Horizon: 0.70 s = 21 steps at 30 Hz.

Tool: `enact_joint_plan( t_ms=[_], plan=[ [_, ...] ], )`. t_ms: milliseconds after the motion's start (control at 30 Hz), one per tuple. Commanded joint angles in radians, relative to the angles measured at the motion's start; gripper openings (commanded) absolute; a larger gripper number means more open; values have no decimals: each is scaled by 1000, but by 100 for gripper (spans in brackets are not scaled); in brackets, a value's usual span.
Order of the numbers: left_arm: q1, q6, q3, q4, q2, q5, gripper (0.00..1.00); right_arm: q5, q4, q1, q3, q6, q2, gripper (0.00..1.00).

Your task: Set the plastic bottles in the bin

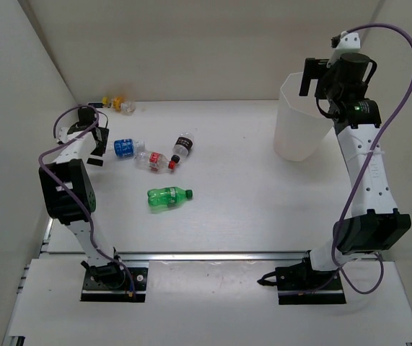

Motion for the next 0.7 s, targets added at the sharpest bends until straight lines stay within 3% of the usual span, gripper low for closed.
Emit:
enact_joint_plan(
  t_ms=[0, 267, 500, 667],
  plan=[
    [3, -45, 78, -16, 46, 12, 99, 20, 43, -16, -26, 10, -35, 99],
    [9, -66, 269, -97, 218, 54, 99, 42, 19, -41, -77, 25, -45, 99],
    [21, -91, 251, -92, 280, 156, 99, 49, 57, -39, -125, 42, -78, 99],
    [20, -91, 296, -128, 309, 169, 62, 49, 65, -36, -148, 36, -110, 100]
  ],
)
